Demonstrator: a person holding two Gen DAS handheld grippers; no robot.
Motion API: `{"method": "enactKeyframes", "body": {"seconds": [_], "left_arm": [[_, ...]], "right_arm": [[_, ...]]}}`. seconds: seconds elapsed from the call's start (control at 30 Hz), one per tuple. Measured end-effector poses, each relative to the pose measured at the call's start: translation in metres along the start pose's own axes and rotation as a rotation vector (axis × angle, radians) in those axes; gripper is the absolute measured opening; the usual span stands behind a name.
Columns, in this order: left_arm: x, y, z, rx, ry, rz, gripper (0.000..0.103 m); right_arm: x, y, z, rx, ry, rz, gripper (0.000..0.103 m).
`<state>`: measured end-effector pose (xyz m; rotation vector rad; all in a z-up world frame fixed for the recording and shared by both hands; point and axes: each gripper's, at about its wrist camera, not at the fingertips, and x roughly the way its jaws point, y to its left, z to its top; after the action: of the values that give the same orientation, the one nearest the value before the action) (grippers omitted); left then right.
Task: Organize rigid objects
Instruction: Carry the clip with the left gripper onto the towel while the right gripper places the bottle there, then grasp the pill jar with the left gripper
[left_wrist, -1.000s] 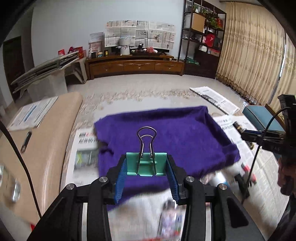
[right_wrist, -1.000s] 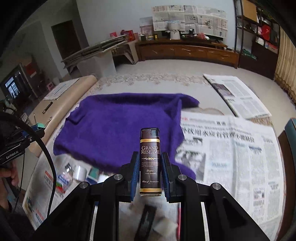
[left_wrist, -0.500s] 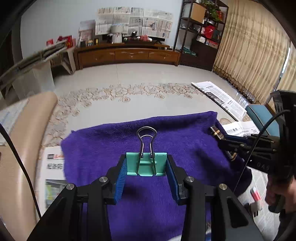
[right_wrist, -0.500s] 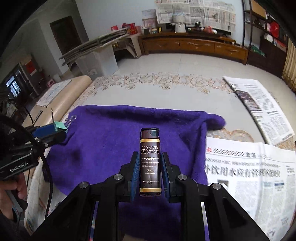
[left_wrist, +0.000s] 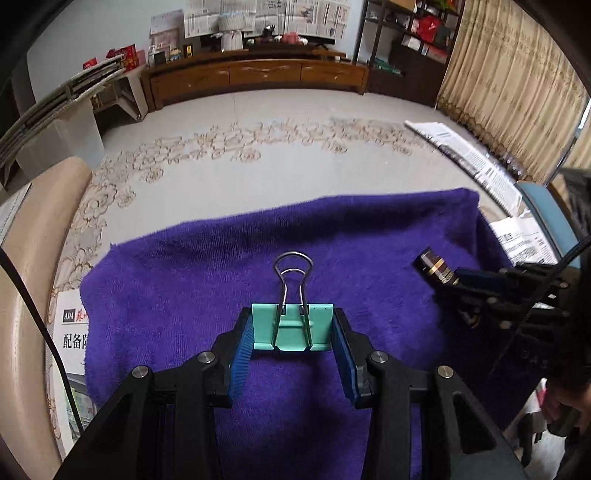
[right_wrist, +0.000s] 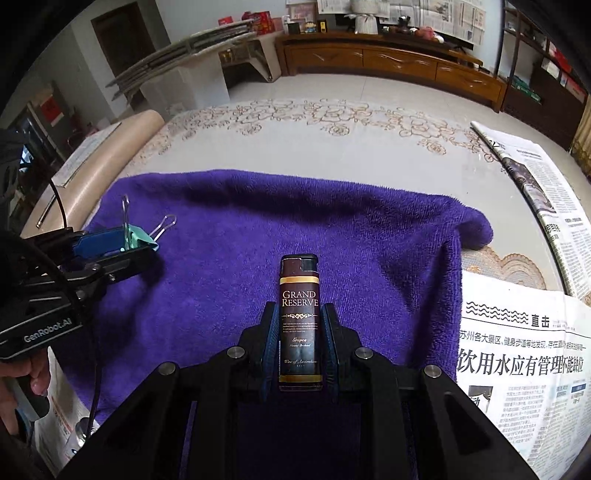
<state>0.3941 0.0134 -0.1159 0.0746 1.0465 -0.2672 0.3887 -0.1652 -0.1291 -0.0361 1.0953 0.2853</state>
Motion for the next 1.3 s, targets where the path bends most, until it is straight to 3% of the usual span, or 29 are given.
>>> {"method": "enactKeyframes", "body": {"seconds": [0.43,0.5,0.53,0.57,0.67,0.83,0.93,0.97,1.13,1.3], "left_arm": [[0.008,-0.003,-0.007,0.042,0.028,0.041,0.043],[0.008,-0.003,-0.008,0.044,0.039,0.02,0.062],[0.01,-0.004,-0.009,0.052,0.058,0.028,0.081],[0.012,-0.004,-0.011,0.056,0.074,0.053,0.087],[0.004,0.0,-0.013,0.028,0.034,0.038,0.087],[-0.021,-0.002,-0.02,0.03,-0.009,0.024,0.088],[-0.047,-0.006,-0.031,0.034,-0.062,0.042,0.103],[-0.056,-0.006,-0.035,0.026,-0.077,0.033,0.103],[-0.097,-0.004,-0.074,-0.019,-0.104,-0.041,0.103],[-0.11,-0.007,-0.125,-0.037,-0.055,-0.083,0.103]], "right_arm": [[0.002,0.011,-0.001,-0.103,0.008,-0.05,0.024],[0.002,0.012,-0.001,-0.12,0.01,-0.049,0.027],[0.002,0.012,-0.001,-0.125,0.012,-0.047,0.028],[0.002,0.013,-0.001,-0.129,0.016,-0.04,0.033],[0.001,0.012,-0.004,-0.137,0.022,-0.032,0.053],[-0.016,0.013,-0.01,-0.109,-0.025,-0.021,0.06],[-0.044,0.013,-0.015,-0.075,-0.089,-0.009,0.089],[-0.051,0.013,-0.016,-0.072,-0.101,-0.006,0.102],[-0.095,0.016,-0.043,-0.055,-0.121,-0.012,0.103],[-0.13,0.009,-0.09,-0.016,-0.126,-0.037,0.103]]}}
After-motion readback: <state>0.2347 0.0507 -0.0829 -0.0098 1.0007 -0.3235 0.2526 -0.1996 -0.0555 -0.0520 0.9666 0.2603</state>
